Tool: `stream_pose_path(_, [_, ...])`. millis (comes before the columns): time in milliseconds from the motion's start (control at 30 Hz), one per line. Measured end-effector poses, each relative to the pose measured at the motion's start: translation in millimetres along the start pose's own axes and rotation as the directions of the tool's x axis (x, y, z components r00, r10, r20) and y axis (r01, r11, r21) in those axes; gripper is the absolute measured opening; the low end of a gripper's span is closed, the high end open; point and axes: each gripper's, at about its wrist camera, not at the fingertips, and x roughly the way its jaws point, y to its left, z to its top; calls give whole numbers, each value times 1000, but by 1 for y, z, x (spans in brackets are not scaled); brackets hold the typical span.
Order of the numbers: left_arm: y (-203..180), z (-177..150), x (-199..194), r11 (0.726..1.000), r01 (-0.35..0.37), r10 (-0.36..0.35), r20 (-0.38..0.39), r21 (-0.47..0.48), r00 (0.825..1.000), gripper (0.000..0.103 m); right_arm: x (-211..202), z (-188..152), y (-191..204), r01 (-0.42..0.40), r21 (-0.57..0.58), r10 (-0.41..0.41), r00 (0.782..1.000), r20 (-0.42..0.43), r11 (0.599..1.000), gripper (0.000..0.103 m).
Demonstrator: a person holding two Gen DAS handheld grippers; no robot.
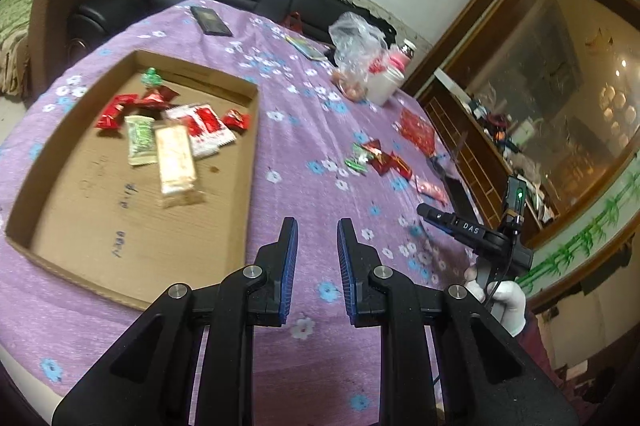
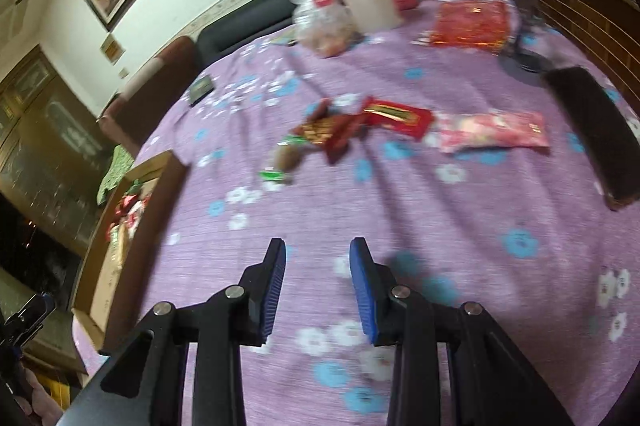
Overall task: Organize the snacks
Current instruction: 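Move both tools back over the snacks on the table, then grasp the red-gold wrapped candy with the right tool while the left tool reaches for a clear candy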
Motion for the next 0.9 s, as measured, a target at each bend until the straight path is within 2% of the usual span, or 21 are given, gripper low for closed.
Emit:
stream_pose_path(200, [-7,-3,18,1000,-11,11,-42,9,999,18,4,-1,-30,8,64,-8,1000,-4,998,37])
stream_pose_path(633, [-14,-8,49,1000,-17,18,-111,15,994,18,20,13,-33,-6,60,6,1000,2,998,37])
stream_pose_path(900, [-15,-10,62,1000,-3,5,-141,9,990,18,6,26,-37,-1,80,-3,998,56,997,37])
